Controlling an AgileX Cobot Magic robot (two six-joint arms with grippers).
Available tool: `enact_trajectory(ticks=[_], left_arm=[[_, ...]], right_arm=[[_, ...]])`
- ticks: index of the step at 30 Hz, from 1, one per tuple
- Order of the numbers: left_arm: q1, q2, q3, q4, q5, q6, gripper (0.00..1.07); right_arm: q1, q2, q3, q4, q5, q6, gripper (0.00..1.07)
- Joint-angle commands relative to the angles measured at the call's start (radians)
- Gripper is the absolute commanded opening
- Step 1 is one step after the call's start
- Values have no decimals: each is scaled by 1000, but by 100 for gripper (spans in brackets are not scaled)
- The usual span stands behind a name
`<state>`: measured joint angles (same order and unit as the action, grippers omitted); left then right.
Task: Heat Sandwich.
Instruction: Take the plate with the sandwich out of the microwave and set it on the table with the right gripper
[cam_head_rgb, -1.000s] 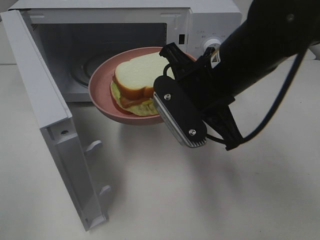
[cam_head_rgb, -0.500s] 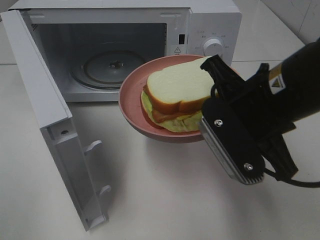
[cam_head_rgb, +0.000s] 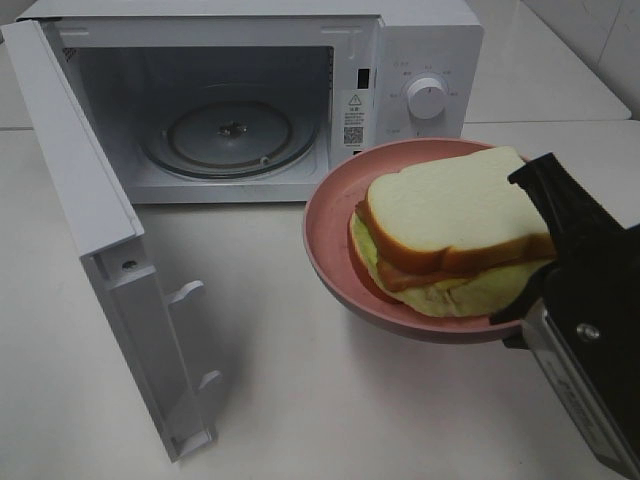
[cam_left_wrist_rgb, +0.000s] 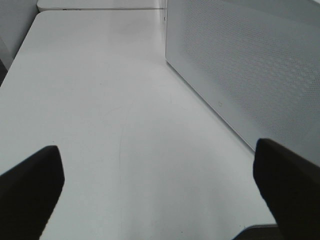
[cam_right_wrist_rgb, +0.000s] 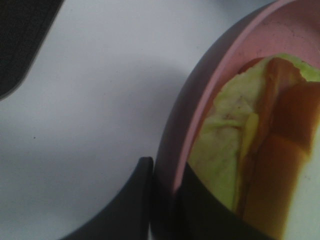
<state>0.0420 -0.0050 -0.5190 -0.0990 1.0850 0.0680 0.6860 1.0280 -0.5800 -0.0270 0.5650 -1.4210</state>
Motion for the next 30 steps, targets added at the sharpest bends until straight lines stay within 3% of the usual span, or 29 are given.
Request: enact_trajectory(ticks=[1, 14, 22, 30], left_arm=[[3, -16, 1, -1, -14, -5, 98], [3, -16, 1, -1, -14, -5, 98], [3, -16, 1, -1, -14, -5, 98], [3, -16, 1, -1, -14, -5, 98]], right_arm=[[3, -49, 22, -10, -7, 35, 0], [3, -205, 104, -185, 92, 266, 0], [3, -205, 110, -354, 147, 664, 1], [3, -199, 110, -435, 183, 895, 2]])
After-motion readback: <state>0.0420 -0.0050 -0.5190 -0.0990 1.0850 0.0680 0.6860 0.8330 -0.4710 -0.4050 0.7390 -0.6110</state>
